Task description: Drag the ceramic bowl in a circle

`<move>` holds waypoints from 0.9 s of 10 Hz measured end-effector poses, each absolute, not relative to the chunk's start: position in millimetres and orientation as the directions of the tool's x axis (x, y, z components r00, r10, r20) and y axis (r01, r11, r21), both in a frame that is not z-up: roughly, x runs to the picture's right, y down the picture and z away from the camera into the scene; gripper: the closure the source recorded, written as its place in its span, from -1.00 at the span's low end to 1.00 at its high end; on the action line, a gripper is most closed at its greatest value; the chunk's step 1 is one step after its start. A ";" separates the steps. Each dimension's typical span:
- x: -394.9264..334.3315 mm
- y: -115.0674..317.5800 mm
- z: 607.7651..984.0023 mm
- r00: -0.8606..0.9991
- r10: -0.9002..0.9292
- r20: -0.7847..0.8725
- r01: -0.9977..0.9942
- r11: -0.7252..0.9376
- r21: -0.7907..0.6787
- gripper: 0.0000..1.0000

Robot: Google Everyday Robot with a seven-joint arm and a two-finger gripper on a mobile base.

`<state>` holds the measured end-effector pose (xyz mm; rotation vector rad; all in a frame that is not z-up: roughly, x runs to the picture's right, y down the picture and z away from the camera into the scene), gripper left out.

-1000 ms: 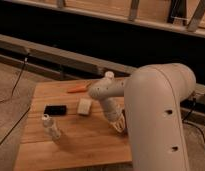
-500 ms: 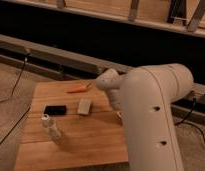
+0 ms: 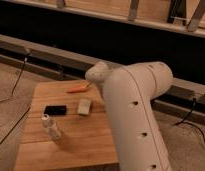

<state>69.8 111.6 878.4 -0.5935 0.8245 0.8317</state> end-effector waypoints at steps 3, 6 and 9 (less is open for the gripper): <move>10.0 114.8 882.6 0.518 0.388 -0.762 -0.787 0.566 -0.247 1.00; -36.1 144.3 853.6 0.624 0.346 -0.700 -0.734 0.565 -0.376 1.00; -48.1 179.4 816.0 0.672 0.306 -0.674 -0.704 0.546 -0.454 1.00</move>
